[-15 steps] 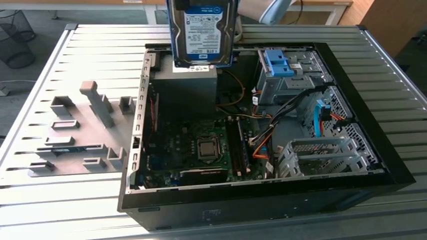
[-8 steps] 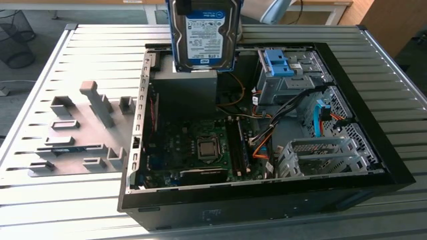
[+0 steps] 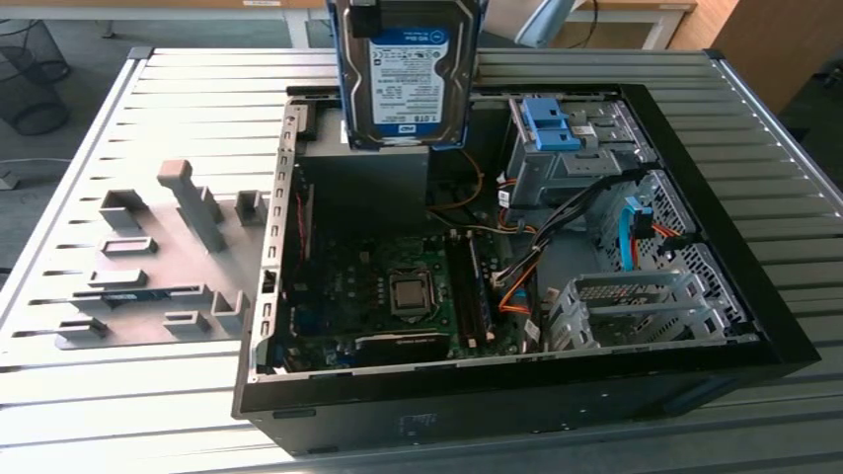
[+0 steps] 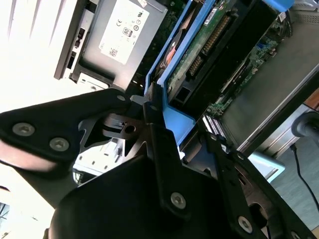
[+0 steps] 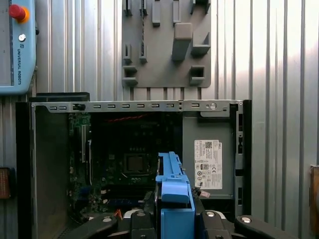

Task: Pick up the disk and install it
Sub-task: 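Pick up the disk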

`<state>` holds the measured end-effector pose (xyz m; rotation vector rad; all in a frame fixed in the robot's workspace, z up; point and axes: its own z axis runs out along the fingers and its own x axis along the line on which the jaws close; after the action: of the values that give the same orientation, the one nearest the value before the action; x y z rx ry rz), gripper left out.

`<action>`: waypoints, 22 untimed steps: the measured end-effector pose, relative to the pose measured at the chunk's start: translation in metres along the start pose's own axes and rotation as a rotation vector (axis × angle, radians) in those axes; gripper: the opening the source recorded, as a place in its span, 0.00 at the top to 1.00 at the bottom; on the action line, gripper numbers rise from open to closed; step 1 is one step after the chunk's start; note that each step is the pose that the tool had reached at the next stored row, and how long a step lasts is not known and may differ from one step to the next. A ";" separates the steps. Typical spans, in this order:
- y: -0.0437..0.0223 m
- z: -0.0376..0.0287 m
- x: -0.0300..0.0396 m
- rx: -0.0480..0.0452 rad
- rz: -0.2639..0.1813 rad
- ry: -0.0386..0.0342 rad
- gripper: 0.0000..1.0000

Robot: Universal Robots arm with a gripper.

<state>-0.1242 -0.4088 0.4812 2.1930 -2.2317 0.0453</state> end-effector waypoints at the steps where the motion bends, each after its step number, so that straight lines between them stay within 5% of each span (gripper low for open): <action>1: -0.0003 0.0001 0.0010 0.0000 0.000 0.0000 0.64; 5: -0.0040 0.0003 0.0030 0.0001 0.000 0.0000 0.64; 16: -0.0296 0.0007 0.0074 0.0000 0.000 0.0000 0.64; 22: -0.0334 0.0011 0.0108 -0.0001 0.000 0.0001 0.64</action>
<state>-0.0910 -0.4202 0.4808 2.1925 -2.2320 0.0454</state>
